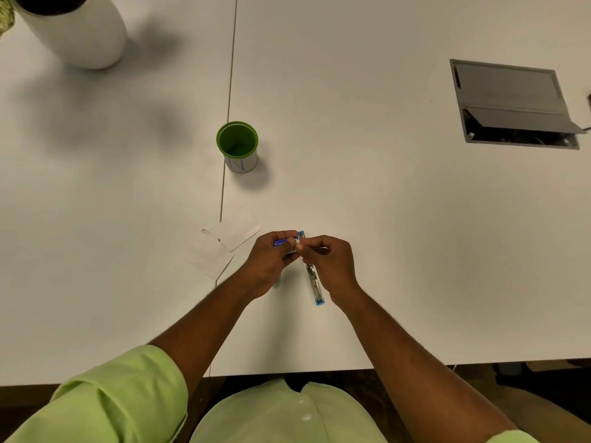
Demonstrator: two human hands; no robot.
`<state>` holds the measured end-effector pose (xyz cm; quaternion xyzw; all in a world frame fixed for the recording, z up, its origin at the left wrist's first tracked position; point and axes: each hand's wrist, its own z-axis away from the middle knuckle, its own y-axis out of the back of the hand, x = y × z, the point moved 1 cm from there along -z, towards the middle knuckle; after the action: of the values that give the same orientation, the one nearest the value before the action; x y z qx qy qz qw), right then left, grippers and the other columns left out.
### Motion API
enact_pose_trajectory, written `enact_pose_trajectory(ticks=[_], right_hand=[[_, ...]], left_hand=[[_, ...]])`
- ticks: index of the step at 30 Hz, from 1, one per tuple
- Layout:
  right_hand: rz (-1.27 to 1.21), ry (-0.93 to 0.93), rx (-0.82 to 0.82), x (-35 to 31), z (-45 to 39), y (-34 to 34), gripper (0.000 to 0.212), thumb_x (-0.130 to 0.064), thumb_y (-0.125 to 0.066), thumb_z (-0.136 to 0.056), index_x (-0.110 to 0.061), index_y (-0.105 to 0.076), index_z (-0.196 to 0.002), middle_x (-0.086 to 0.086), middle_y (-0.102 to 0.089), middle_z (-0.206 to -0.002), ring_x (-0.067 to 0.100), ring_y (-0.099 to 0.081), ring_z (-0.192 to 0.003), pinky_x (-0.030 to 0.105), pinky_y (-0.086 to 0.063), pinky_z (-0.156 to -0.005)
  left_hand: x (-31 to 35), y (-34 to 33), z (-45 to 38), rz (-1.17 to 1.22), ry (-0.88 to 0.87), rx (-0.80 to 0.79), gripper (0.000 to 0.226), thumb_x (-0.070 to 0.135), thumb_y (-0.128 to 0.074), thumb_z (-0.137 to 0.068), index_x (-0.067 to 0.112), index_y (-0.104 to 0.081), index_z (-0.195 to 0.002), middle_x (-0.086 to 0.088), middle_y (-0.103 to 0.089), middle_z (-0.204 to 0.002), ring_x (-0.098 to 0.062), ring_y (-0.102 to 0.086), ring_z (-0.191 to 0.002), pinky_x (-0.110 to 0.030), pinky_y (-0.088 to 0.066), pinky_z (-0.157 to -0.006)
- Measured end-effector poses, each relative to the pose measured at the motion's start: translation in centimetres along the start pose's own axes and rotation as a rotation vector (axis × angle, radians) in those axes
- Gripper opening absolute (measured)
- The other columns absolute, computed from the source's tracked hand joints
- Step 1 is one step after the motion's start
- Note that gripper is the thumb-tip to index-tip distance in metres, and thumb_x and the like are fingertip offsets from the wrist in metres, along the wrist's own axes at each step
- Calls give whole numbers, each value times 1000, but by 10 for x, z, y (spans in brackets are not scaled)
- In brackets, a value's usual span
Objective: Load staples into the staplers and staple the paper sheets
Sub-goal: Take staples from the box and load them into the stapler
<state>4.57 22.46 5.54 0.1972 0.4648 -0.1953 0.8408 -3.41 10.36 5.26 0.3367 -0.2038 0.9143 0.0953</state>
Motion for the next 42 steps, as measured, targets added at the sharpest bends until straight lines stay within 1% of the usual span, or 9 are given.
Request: enact_pose_trajectory(ticks=[3, 6, 11, 14, 17, 20, 26, 34, 42], right_hand=[[12, 22, -8, 2, -1, 0, 9, -17, -82, -83, -20, -79, -90, -1, -78, -86, 18, -76, -81, 40, -62, -83], [15, 31, -5, 0, -6, 0, 11, -12, -82, -83, -16, -78, -92, 1, -78, -90, 17, -75, -86, 36, -60, -84], [-92, -24, 47, -10, -18, -4, 14, -2, -81, -81, -13, -75, -88, 7, -78, -89, 18, -75, -79, 28, -60, -75], [-158, -75, 111, -19, -38, -2, 13, 0, -79, -82, -6, -74, -92, 16, -77, -92, 21, -73, -77, 30, -62, -78], [-184, -157, 181, -27, -67, 2, 13, 3, -78, -81, 1, -73, -93, 21, -73, -91, 26, -69, -77, 33, -62, -80], [-146, -196, 234, -33, -103, 7, 9, 5, -77, -81, -3, -74, -84, 20, -72, -85, 30, -67, -76, 44, -60, -90], [7, -218, 305, -45, -159, 9, 10, -1, -82, -74, -9, -75, -75, 10, -72, -69, 24, -67, -65, 42, -60, -84], [45, -201, 346, -45, -208, 1, 21, -6, -85, -73, -17, -71, -62, 6, -71, -66, 23, -66, -65, 42, -61, -80], [155, -172, 383, -36, -227, -2, 9, -16, -81, -75, -18, -76, -68, 0, -73, -62, 16, -65, -55, 43, -64, -75]], left_hand=[[1, 0, -3, -13, 14, -14, 14, 1, -55, -100, 7, -66, -107, -13, -70, -109, -25, -69, -103, -25, -59, -87], [5, -1, -9, -78, 20, -3, 22, 3, -52, -102, -1, -62, -121, -16, -66, -119, -27, -63, -112, -33, -52, -101], [18, 0, -23, -182, 35, 14, 28, 13, -48, -106, 4, -58, -130, -17, -61, -130, -26, -56, -115, -29, -47, -96], [23, 6, -37, -441, -66, 86, 23, 21, -47, -107, 15, -55, -128, -12, -55, -136, -22, -53, -115, -25, -50, -84], [26, 30, -48, -835, -284, 245, 30, 13, -52, -103, 9, -54, -133, -12, -50, -140, -27, -48, -128, -34, -42, -107], [25, 58, -60, -1078, -430, 220, 44, 5, -53, -100, 2, -46, -143, -16, -44, -151, -33, -39, -142, -36, -29, -119], [36, 92, -97, -1440, -469, 195, 64, 31, -43, -106, 11, -17, -160, -6, -11, -169, -29, -5, -157, -45, -10, -125], [20, 120, -132, -1644, -485, 262, 74, 58, -24, -103, 18, -3, -162, -3, 5, -170, -24, 7, -157, -44, -6, -127], [9, 123, -137, -1635, -528, 328, 72, 56, -23, -103, 22, -1, -162, 1, 7, -170, -21, 8, -157, -44, -9, -127]])
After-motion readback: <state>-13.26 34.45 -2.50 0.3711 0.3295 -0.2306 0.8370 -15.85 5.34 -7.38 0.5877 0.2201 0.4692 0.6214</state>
